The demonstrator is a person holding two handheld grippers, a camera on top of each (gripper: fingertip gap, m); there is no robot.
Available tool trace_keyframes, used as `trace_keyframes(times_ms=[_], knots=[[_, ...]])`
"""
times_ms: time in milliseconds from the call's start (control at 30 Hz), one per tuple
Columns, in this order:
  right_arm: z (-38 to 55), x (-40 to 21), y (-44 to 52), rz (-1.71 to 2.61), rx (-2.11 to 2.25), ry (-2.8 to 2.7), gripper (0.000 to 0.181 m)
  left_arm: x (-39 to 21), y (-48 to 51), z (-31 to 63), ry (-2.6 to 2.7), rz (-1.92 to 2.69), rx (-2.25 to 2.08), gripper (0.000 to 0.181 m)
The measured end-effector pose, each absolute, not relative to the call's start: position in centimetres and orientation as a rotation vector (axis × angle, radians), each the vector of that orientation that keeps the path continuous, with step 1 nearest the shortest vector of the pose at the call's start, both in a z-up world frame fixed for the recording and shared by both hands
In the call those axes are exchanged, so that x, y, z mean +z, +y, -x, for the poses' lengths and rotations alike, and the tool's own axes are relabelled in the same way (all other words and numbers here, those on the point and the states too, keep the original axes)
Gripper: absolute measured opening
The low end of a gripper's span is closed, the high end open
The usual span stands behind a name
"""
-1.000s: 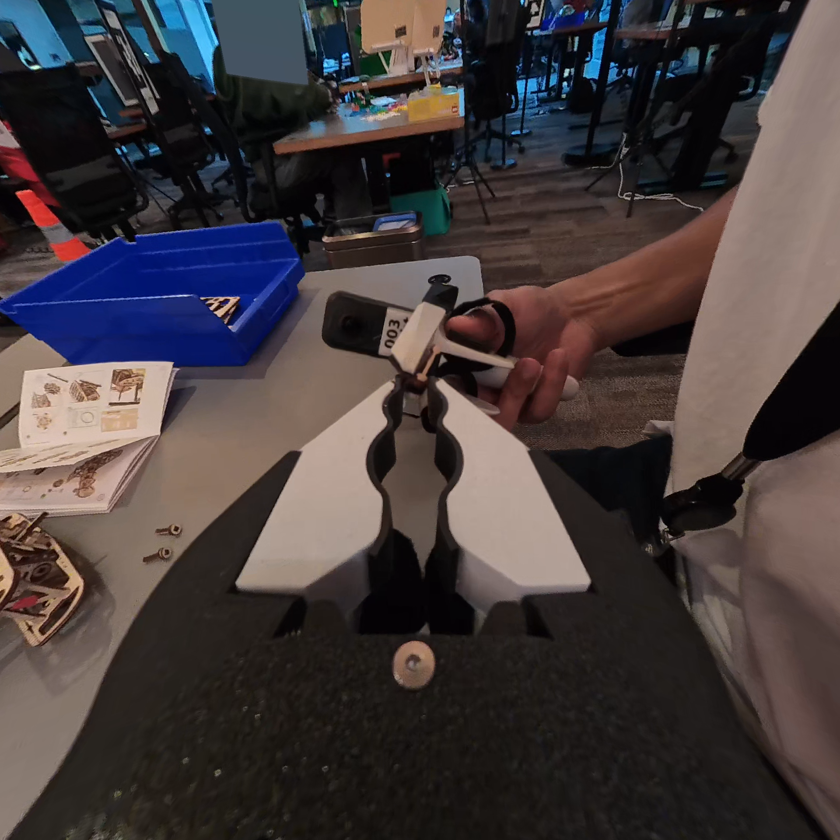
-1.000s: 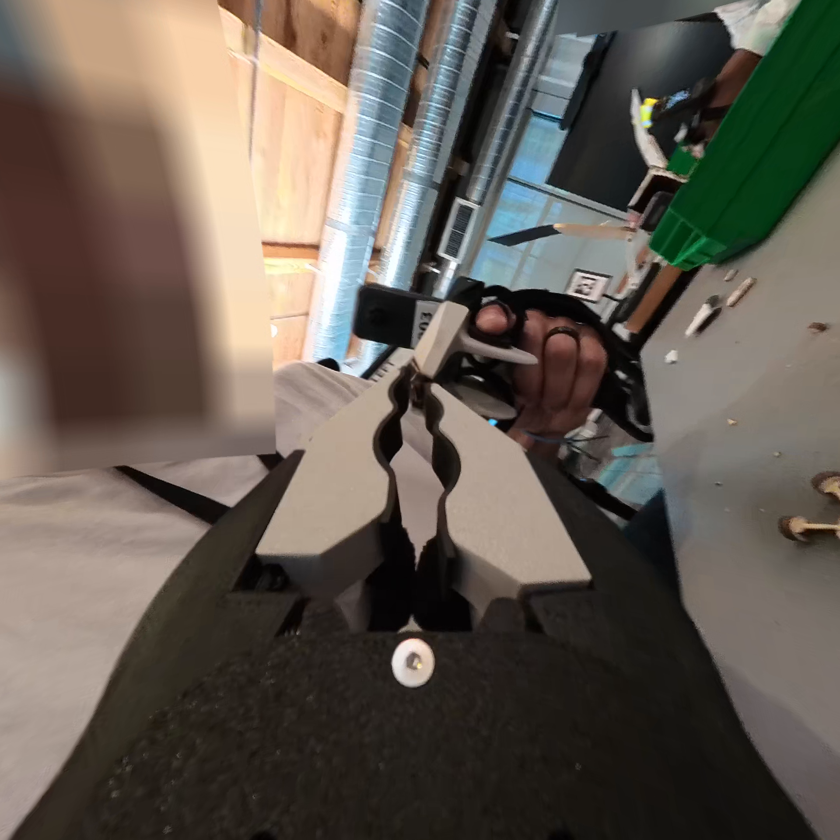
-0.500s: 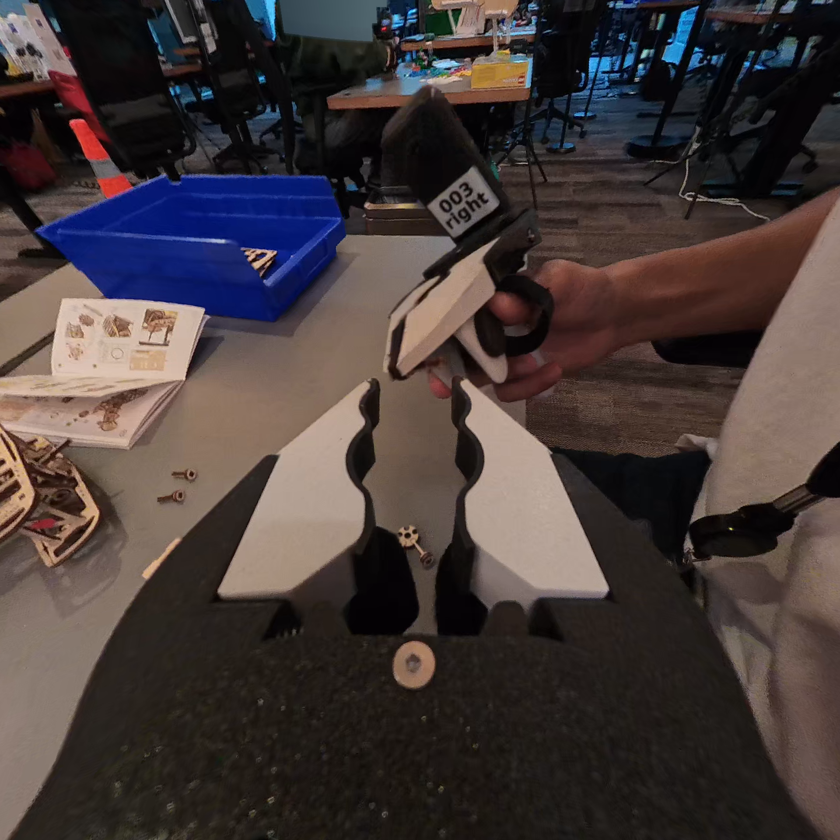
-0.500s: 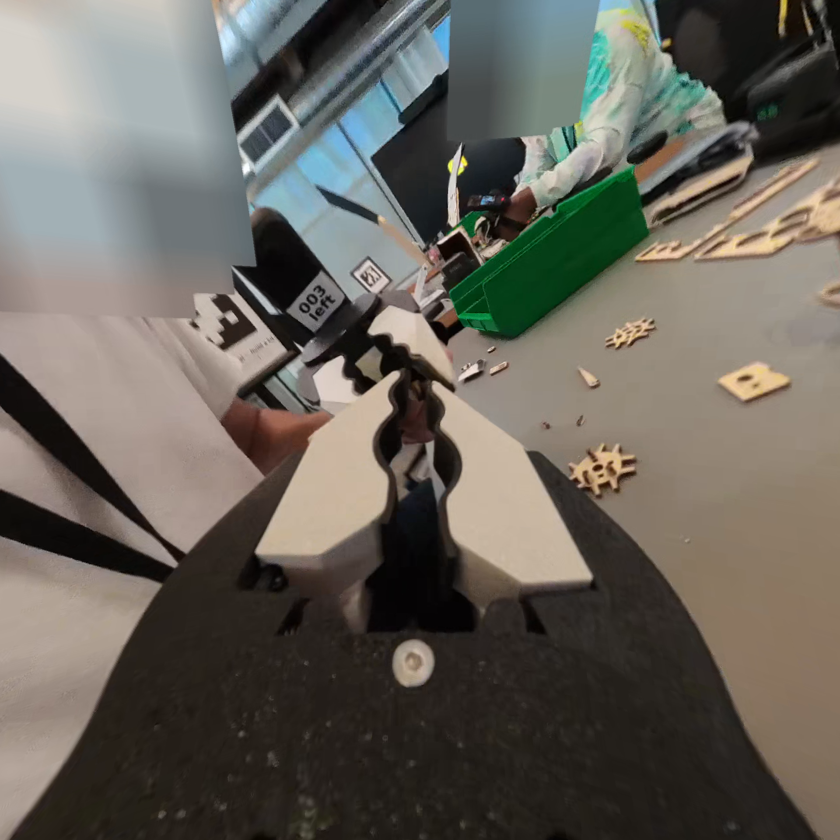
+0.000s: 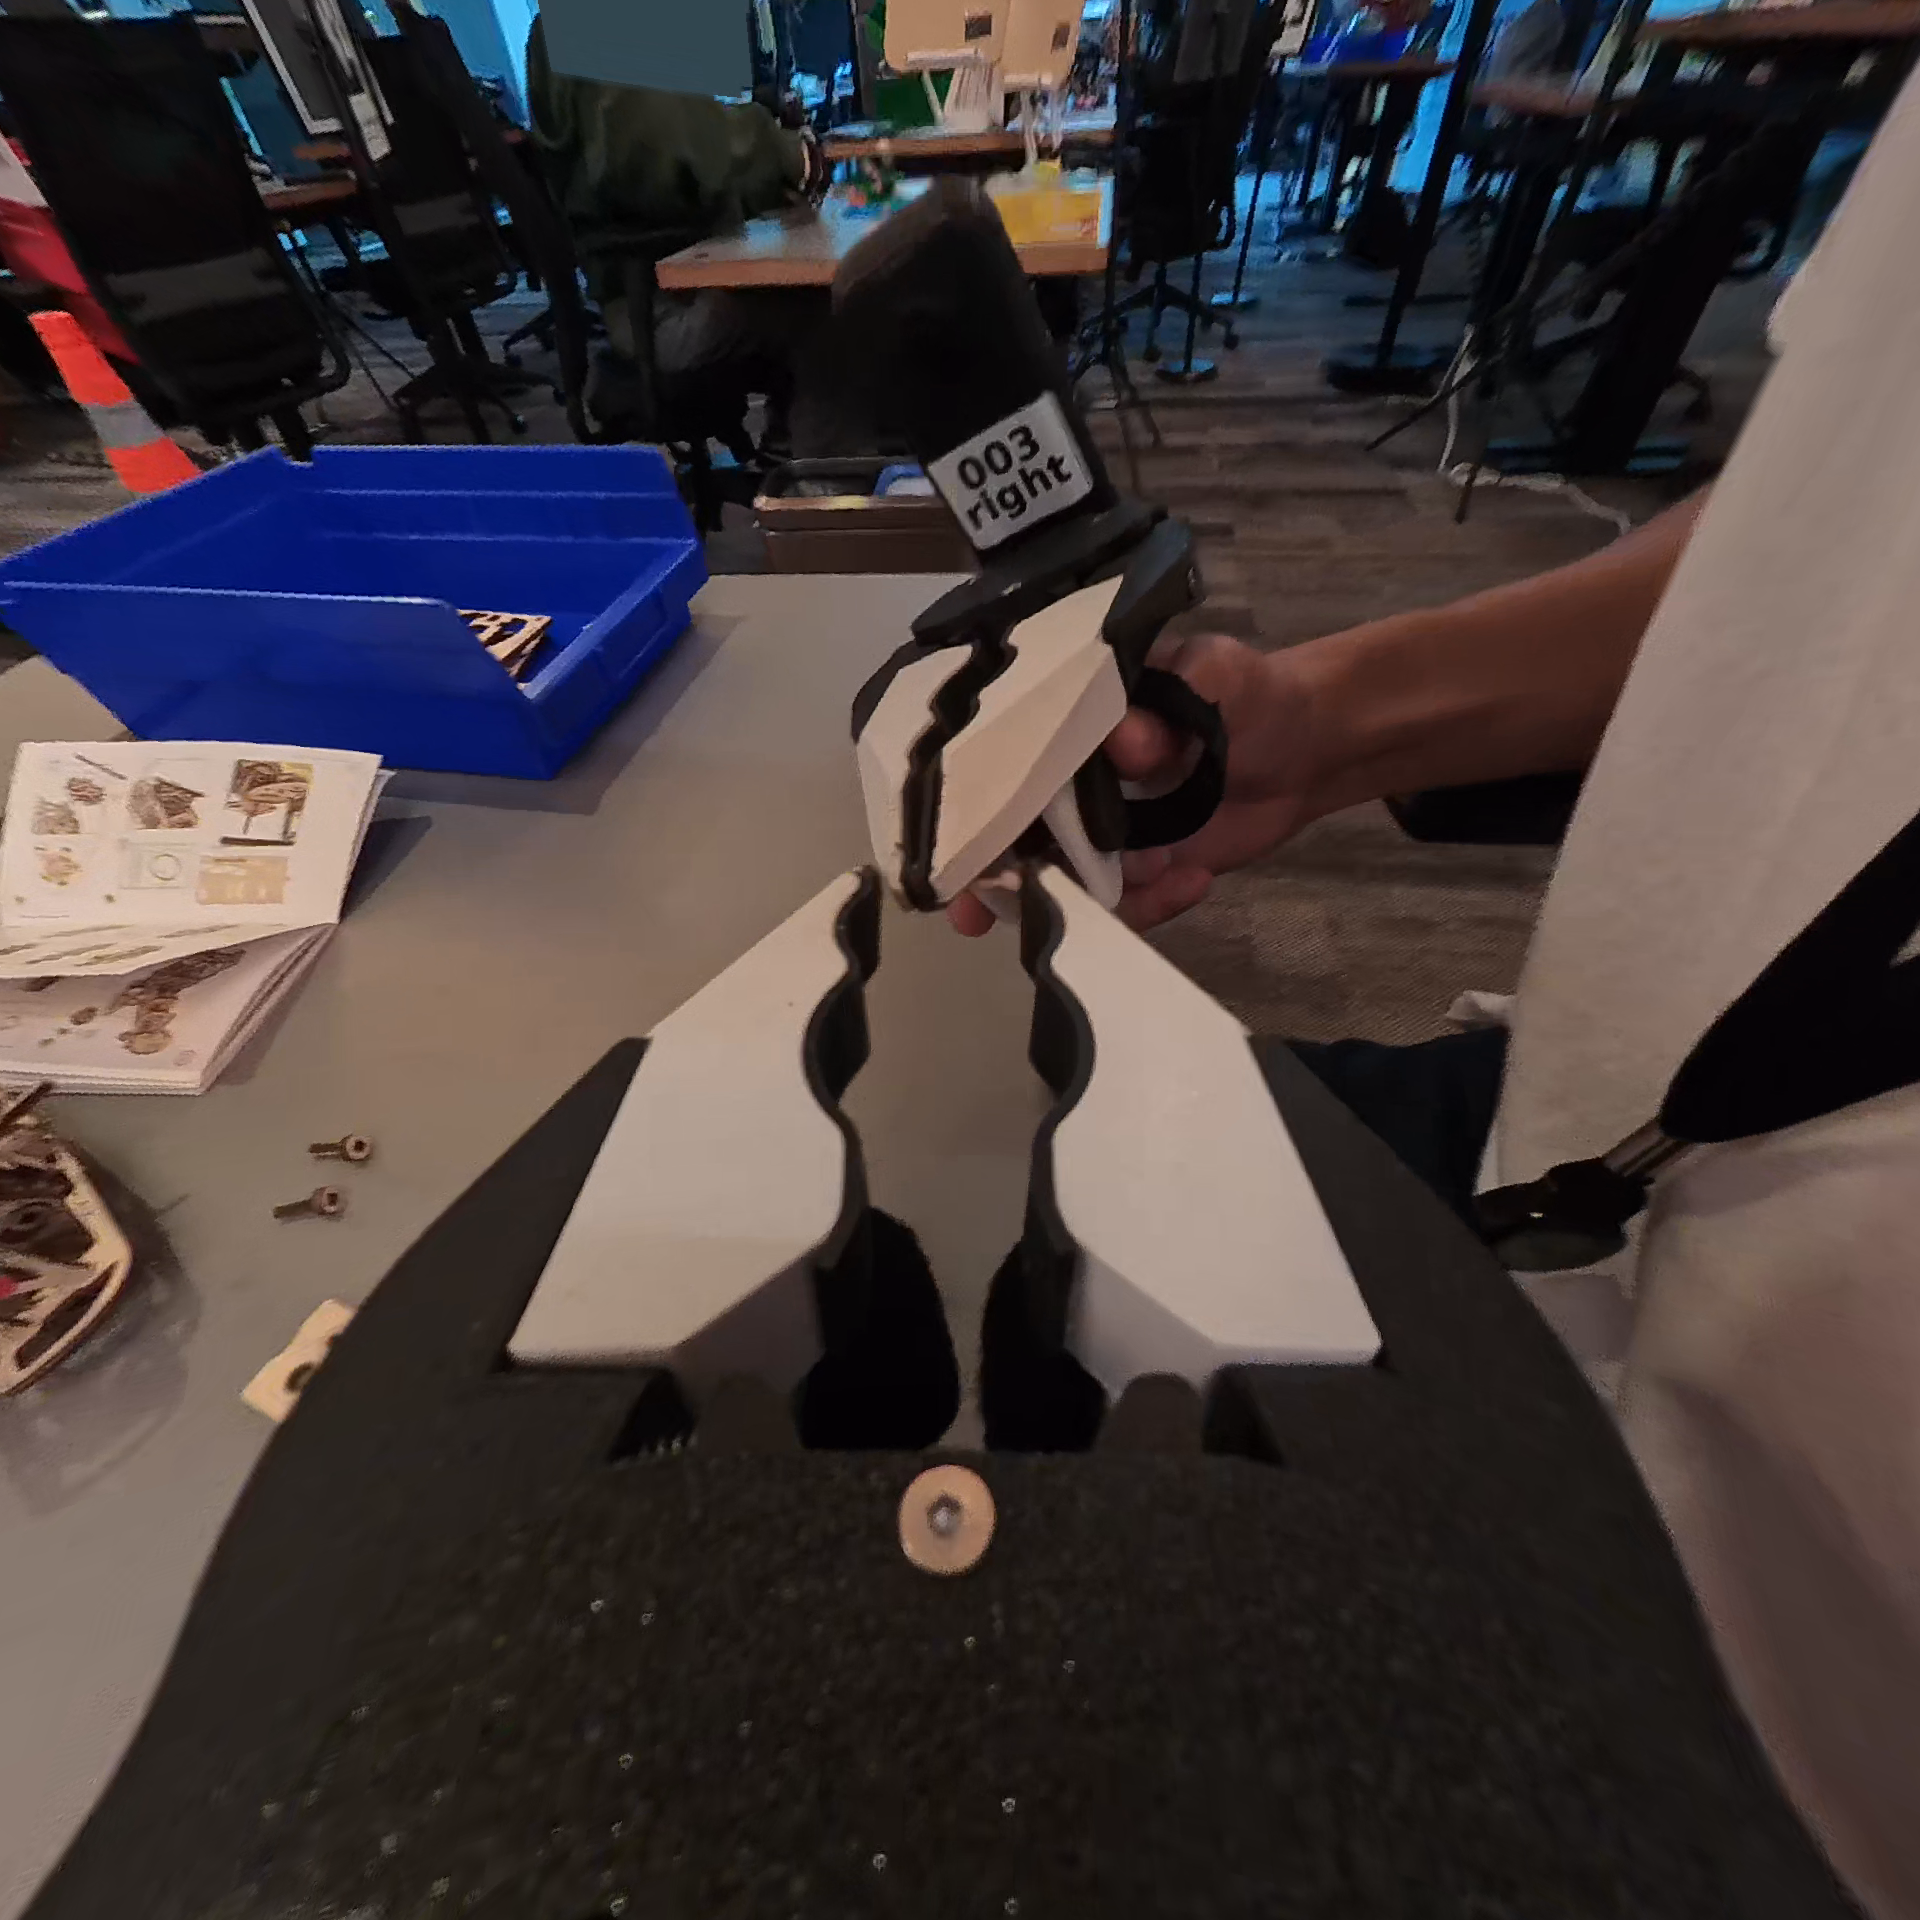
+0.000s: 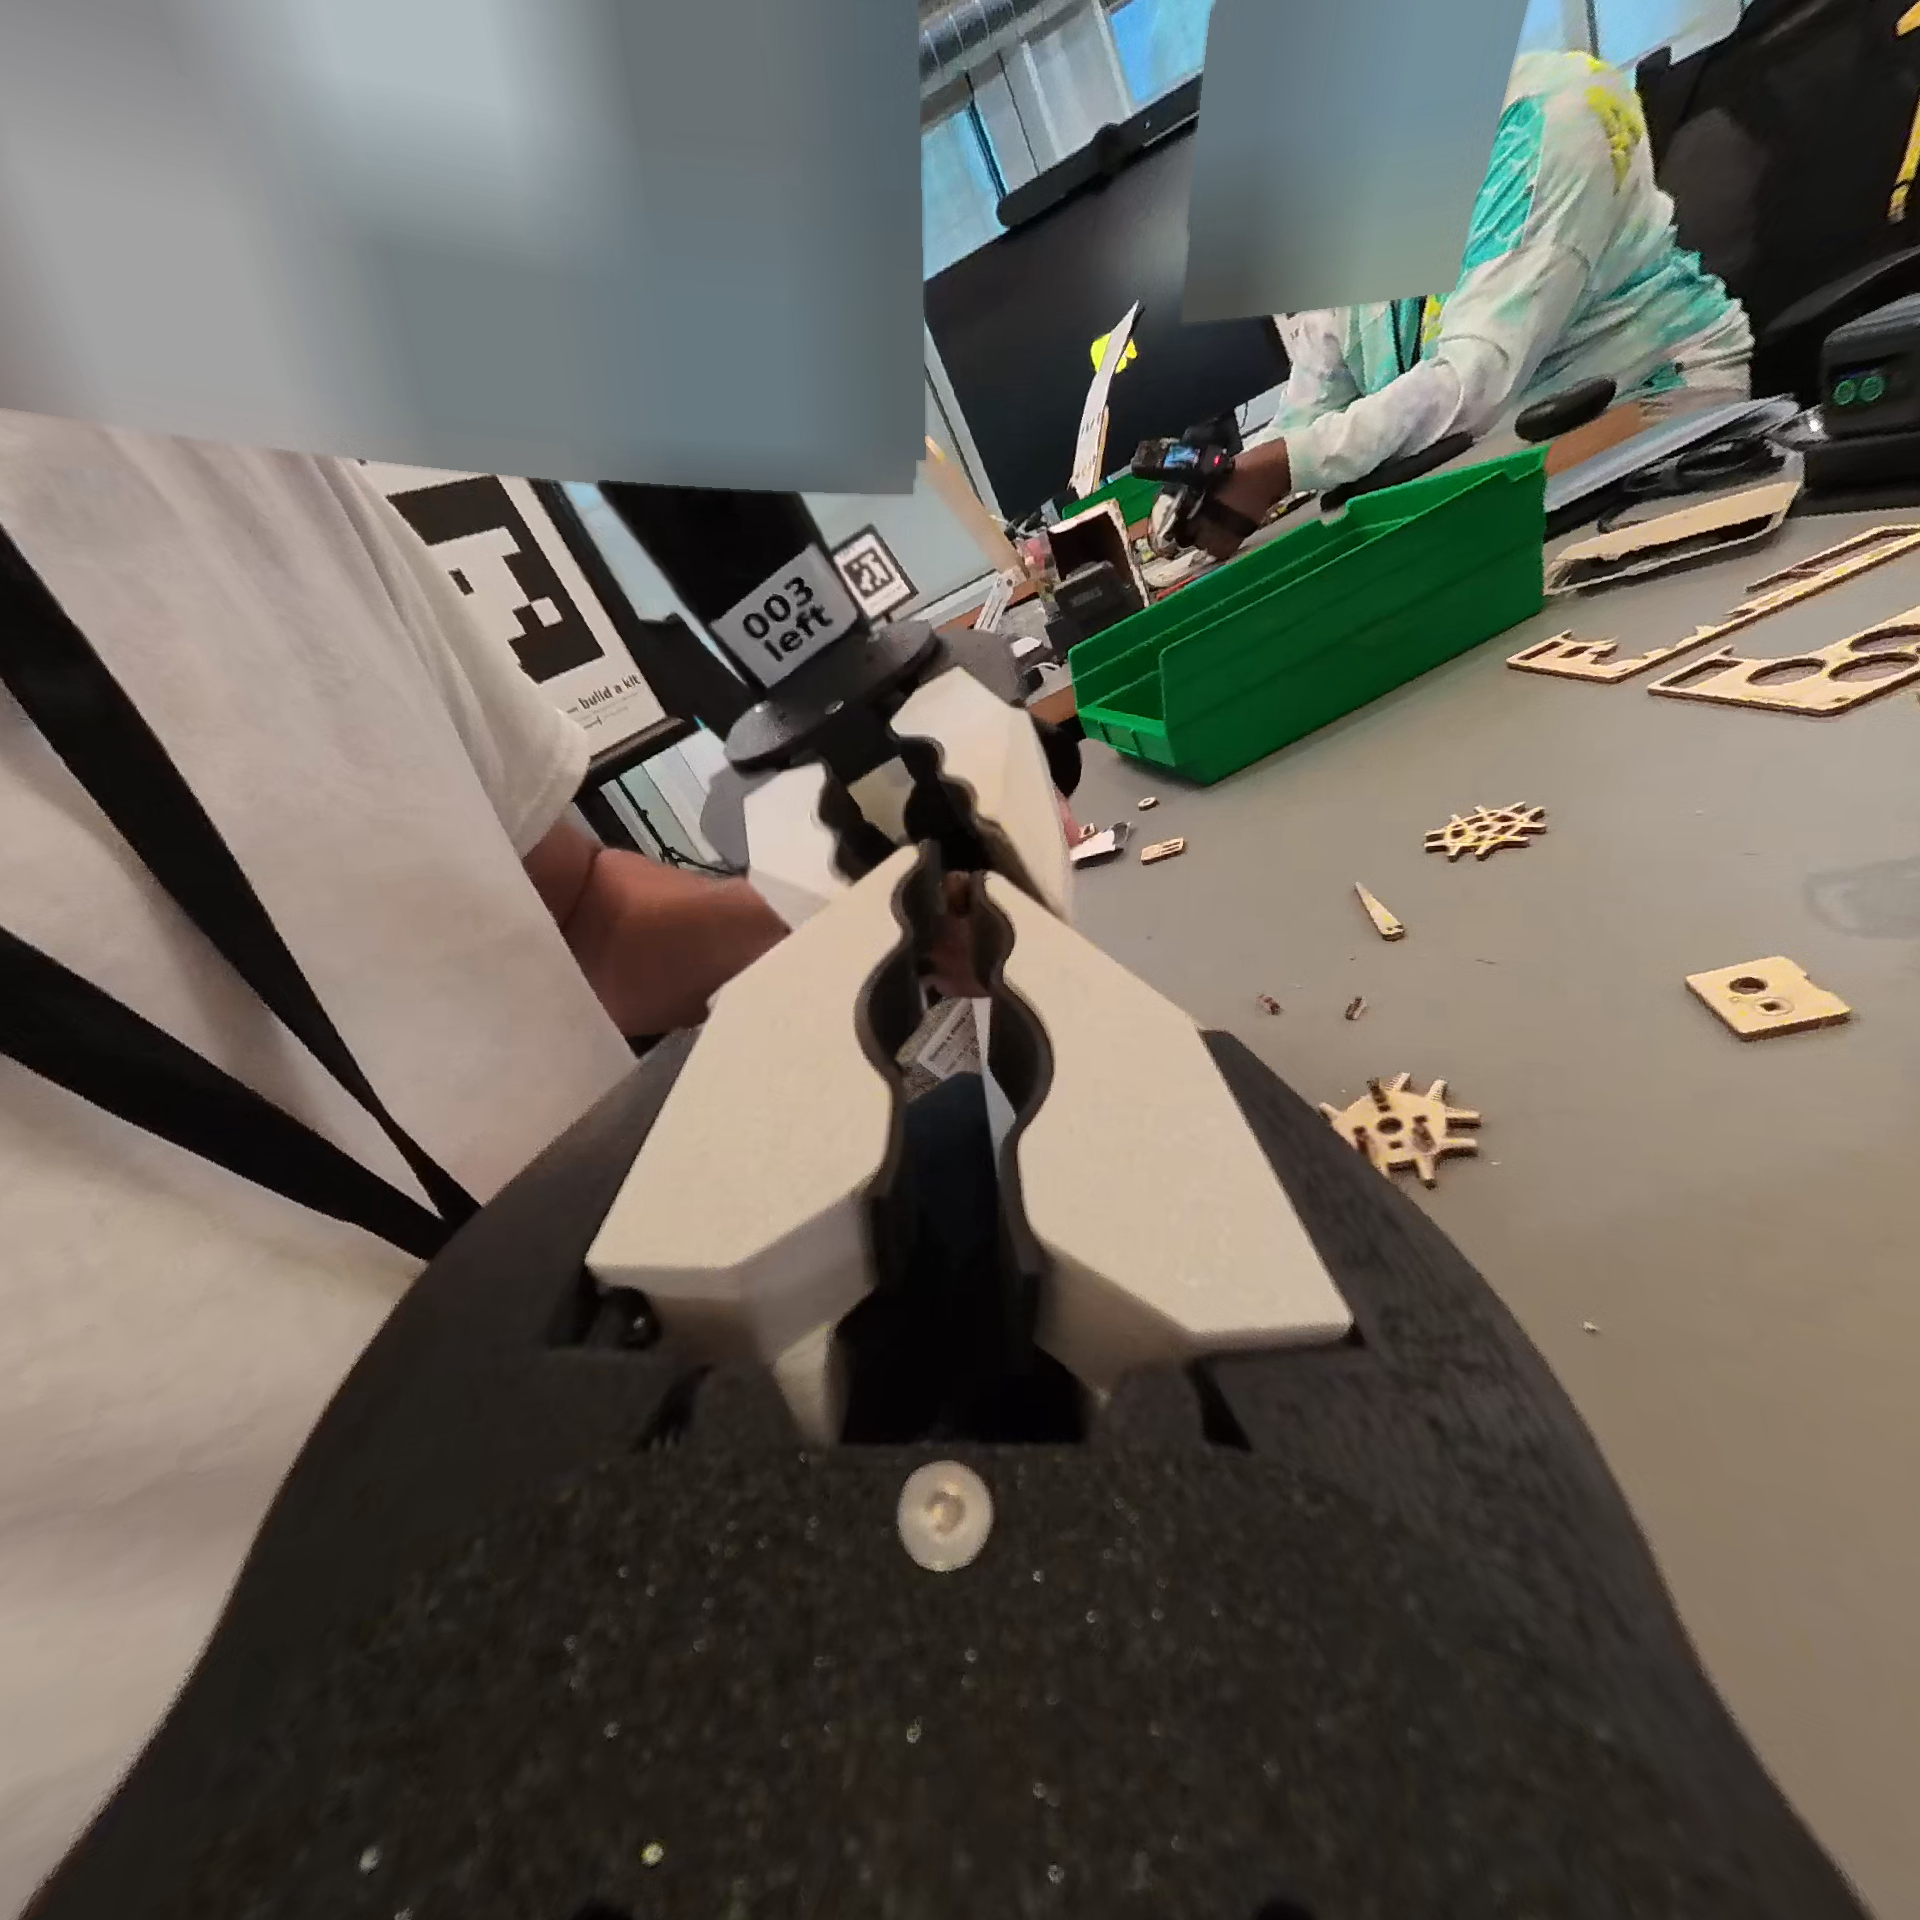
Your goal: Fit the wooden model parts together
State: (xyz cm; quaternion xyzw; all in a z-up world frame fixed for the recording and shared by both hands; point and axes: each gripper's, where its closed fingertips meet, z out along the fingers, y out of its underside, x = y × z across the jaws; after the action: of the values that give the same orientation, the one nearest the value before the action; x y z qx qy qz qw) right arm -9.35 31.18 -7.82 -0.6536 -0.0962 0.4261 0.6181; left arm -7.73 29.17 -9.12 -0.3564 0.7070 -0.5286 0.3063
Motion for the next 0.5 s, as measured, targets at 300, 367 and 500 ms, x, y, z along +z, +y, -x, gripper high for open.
trace_keyframes(times_ms=[300, 367, 500], knots=[[8.9, -8.0, 31.6, 1.501, 1.074, -0.129, 0.01, -9.6, 30.1, 7.3, 1.842, 0.854, -1.207, 0.021], [9.0, -7.9, 31.5, 1.499, 1.079, -0.134, 0.017, -9.7, 30.4, 7.2, 1.84, 0.853, -1.183, 0.021], [7.8, -7.7, 31.5, 1.489, 1.009, -0.111, 0.023, -9.7, 30.8, 7.3, 1.835, 0.849, -1.174, 0.006]])
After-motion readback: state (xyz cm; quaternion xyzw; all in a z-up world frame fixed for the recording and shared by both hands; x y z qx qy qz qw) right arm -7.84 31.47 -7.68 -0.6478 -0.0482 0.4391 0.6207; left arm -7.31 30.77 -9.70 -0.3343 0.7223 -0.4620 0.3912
